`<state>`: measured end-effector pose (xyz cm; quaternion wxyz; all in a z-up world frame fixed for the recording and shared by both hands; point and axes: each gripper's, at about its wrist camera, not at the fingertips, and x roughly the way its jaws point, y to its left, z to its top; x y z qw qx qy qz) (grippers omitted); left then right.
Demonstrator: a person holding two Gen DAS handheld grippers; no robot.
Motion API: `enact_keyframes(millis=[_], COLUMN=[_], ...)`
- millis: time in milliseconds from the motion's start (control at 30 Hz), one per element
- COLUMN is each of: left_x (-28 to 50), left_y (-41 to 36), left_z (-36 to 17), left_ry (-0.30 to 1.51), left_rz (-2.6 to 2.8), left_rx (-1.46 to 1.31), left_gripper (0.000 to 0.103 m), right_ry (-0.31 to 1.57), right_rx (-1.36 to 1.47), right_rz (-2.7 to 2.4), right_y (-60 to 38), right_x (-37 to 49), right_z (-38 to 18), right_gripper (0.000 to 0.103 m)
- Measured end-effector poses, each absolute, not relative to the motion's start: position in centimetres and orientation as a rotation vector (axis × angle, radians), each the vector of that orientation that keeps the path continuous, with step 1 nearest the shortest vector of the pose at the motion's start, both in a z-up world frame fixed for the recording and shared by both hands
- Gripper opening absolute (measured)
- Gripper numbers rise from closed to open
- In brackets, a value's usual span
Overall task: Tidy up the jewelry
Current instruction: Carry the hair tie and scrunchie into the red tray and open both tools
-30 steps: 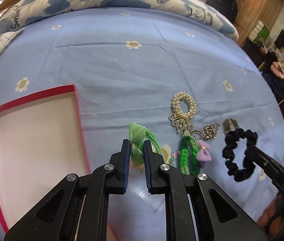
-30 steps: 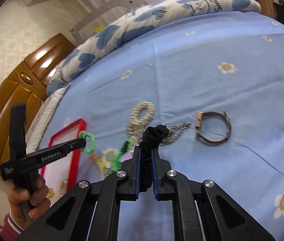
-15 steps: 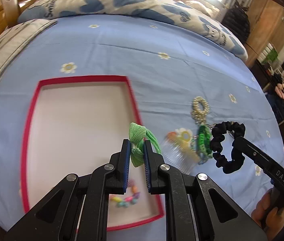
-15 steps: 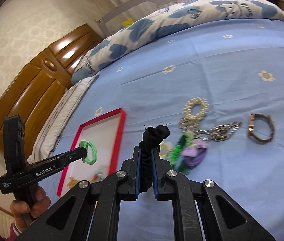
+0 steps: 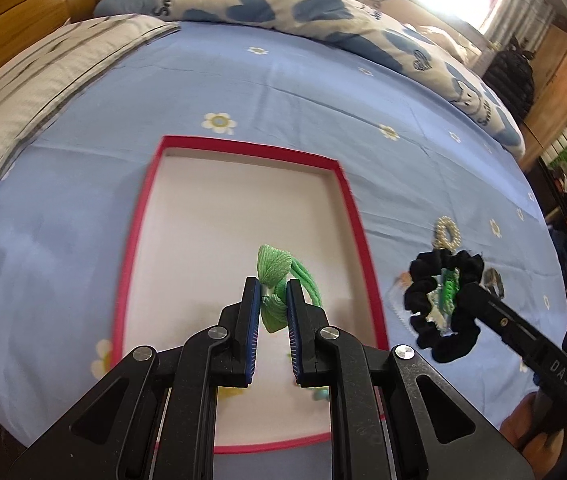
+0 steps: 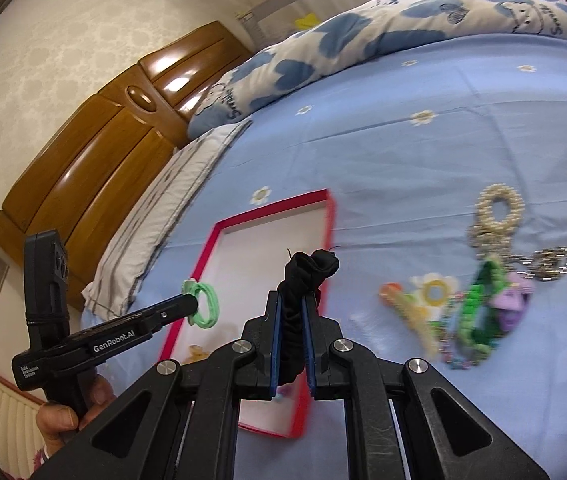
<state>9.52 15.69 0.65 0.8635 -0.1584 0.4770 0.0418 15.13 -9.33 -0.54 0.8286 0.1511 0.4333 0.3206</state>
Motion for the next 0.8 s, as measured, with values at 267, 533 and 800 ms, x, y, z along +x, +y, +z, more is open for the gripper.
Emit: enact_keyframes(millis=[267,533,800], left_x=[9.9,10.1,10.0], left_y=[18.7,19.8,19.9], left_z=[-1.3,-4.4,-5.8], left_ry=[1.035,1.100,1.139], left_rz=[0.137,0.160,0.181], left_rx=[-0.363,-0.374,-0.371], left_gripper=[0.012,0.012,0.013], right_ry=[0.968,1.045,1.105], right_rx=[0.300,0.261,0.201], right_rz=[0.769,0.771,0.729], right_y=[-3.4,-1.1,-1.0], right_x=[15.4,16.1,16.3], right_z=[-2.3,-4.9,-6.5], right_gripper=[0.009,0.009,0.014])
